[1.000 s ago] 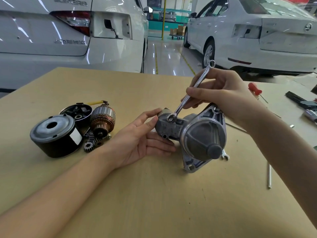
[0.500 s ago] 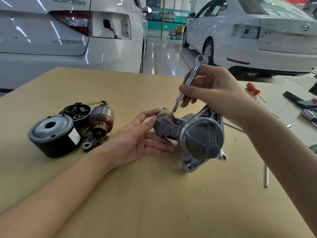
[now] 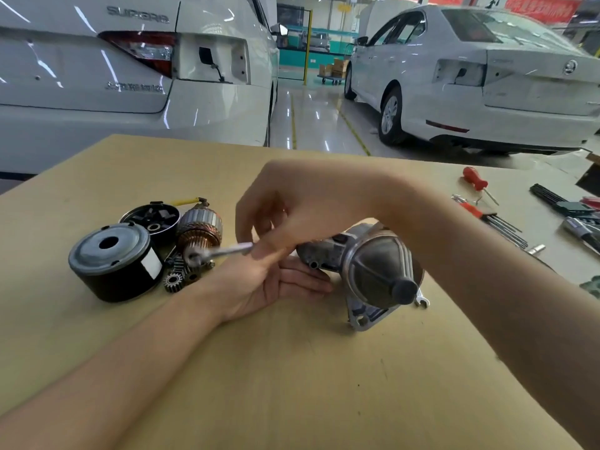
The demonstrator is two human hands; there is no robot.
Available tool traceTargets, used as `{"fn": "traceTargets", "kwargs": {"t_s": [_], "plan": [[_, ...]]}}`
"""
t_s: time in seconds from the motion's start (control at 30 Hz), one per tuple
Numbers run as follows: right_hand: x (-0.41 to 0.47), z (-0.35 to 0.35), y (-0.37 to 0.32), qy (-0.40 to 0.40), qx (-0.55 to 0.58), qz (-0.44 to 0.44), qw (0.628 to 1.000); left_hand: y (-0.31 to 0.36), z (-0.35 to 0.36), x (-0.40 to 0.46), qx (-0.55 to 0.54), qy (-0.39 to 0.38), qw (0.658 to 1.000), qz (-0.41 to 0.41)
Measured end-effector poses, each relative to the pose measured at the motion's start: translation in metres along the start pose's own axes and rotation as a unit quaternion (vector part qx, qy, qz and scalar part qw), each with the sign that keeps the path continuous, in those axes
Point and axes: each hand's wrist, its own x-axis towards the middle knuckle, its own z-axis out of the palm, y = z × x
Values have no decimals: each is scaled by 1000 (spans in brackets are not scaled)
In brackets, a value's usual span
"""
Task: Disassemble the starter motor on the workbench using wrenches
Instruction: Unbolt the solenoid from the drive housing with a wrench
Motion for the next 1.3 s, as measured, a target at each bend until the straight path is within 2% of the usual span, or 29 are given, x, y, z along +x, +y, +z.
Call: {"fn": "traceTargets", "kwargs": {"t_s": [0.03, 0.1, 0.17, 0.23, 0.3, 0.53, 0.93, 1.1, 1.2, 1.3], "plan": [[-11, -2, 1, 46, 85, -15, 995, 2, 0, 0, -14, 2, 1000, -1], [-35, -7, 10, 161, 244, -15, 956, 5, 1, 0, -35, 6, 999, -1], [-55, -7, 25, 272, 334, 32, 902, 6, 2, 0, -37, 3, 999, -2], [-69, 1, 40, 334, 400, 92, 848, 6, 2, -1, -35, 0, 999, -4], [-76, 9, 49, 350, 424, 129, 825, 6, 2, -2, -39, -1, 999, -5], [-77, 15, 55, 366, 430, 131, 815, 7, 3, -2, -39, 0, 999, -4], [-78, 16, 51, 352, 375, 146, 845, 8, 2, -3, -38, -6, 999, -9], [-68, 7, 42, 322, 252, 137, 902, 8, 2, -2, -33, -2, 999, -10], [-41, -2, 28, 253, 154, 117, 948, 8, 5, -2, -25, 15, 1000, -7], [-13, -5, 10, 119, 55, 72, 989, 7, 5, -1, -23, 23, 999, -1]]}}
